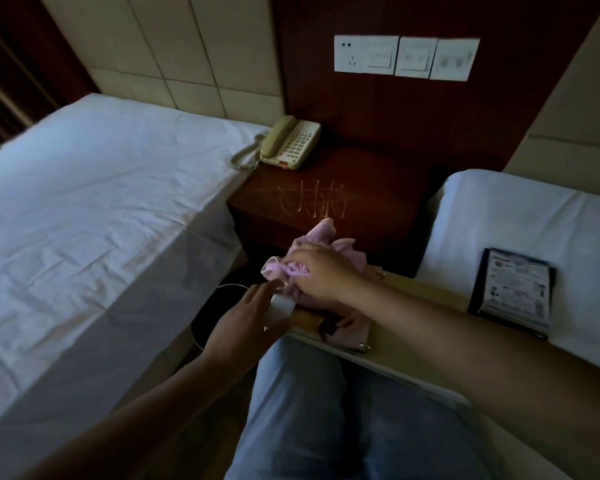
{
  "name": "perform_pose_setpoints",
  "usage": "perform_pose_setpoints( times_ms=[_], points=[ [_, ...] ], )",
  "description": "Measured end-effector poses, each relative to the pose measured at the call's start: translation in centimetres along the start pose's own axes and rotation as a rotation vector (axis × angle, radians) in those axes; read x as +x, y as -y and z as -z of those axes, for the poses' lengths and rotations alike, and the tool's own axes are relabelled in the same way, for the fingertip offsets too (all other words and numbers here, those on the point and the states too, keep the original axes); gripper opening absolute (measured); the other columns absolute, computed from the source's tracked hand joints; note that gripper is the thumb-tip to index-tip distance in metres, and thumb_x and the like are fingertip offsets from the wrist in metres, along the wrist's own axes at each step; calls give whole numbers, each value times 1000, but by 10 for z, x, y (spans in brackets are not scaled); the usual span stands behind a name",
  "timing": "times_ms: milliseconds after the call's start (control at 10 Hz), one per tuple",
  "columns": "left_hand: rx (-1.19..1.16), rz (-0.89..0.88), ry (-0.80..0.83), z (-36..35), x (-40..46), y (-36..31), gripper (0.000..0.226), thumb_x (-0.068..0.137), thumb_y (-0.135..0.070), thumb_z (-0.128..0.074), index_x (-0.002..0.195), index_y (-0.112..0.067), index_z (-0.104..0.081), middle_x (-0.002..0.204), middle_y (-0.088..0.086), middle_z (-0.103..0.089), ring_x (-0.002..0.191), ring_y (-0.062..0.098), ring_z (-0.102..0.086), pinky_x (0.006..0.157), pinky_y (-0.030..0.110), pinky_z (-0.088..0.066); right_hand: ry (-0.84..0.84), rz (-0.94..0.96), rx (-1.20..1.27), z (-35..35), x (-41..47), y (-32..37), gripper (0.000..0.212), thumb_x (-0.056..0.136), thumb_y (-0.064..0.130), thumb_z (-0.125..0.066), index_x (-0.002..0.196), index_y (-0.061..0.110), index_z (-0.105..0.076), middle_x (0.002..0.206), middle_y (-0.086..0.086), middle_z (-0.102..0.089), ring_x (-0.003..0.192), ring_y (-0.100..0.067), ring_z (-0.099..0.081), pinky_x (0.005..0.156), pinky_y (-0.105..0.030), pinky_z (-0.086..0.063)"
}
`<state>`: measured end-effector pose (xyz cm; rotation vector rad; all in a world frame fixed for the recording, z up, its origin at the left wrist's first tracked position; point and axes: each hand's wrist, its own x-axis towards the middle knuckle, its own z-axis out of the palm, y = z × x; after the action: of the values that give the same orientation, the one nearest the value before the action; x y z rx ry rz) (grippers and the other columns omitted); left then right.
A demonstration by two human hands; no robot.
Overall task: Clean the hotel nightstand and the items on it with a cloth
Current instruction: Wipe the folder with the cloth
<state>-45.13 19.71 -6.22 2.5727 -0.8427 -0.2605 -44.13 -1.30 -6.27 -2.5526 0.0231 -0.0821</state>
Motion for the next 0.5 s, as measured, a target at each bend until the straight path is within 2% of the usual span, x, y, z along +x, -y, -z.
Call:
perform_pose_setpoints(
  times_ms=[100, 200, 300, 400, 500],
  points=[
    [34, -130, -17, 2, 5, 5, 61, 90, -50, -63, 146, -34, -44, 147, -7, -46, 126, 15, -52, 100, 38, -52, 57, -66, 25, 10, 19, -7, 34, 97, 36, -59, 130, 37, -63, 127, 6, -59, 115, -15, -53, 87, -26, -37],
    [67, -357, -47, 6, 6, 8, 37, 94, -40, -54, 127, -27, -67, 133, -8, -64, 122, 4, -50, 103, 44, -52, -6, -166, -102, 0, 27, -7, 38, 97, 55, -50, 127, 35, -65, 119, 7, -59, 109, -14, -55, 81, -32, -40],
    [98, -465, -14, 12, 3, 9, 33, 97, -41, -56, 127, -34, -68, 134, -17, -63, 124, 0, -49, 103, 34, -50, 20, -81, -106, 0, 0, 18, 34, 96, 45, -54, 124, 29, -67, 124, 4, -61, 117, -17, -56, 91, -35, -46],
    [140, -421, 100, 12, -3, 19, 54, 92, -63, -50, 143, -44, -52, 148, -24, -49, 139, 5, -44, 109, 23, -41, 133, 135, 15, 7, -7, 15, 30, 98, 38, -57, 124, 27, -69, 136, 1, -58, 126, -19, -49, 95, -29, -35],
    [183, -392, 67, 9, -7, 19, 57, 89, -60, -51, 144, -45, -50, 150, -27, -46, 135, 4, -47, 101, 14, -37, 836, 72, 720, 18, 5, -6, 71, 100, 51, -27, 142, -5, -39, 142, -36, -34, 134, -50, -29, 113, -34, -28]
  ],
)
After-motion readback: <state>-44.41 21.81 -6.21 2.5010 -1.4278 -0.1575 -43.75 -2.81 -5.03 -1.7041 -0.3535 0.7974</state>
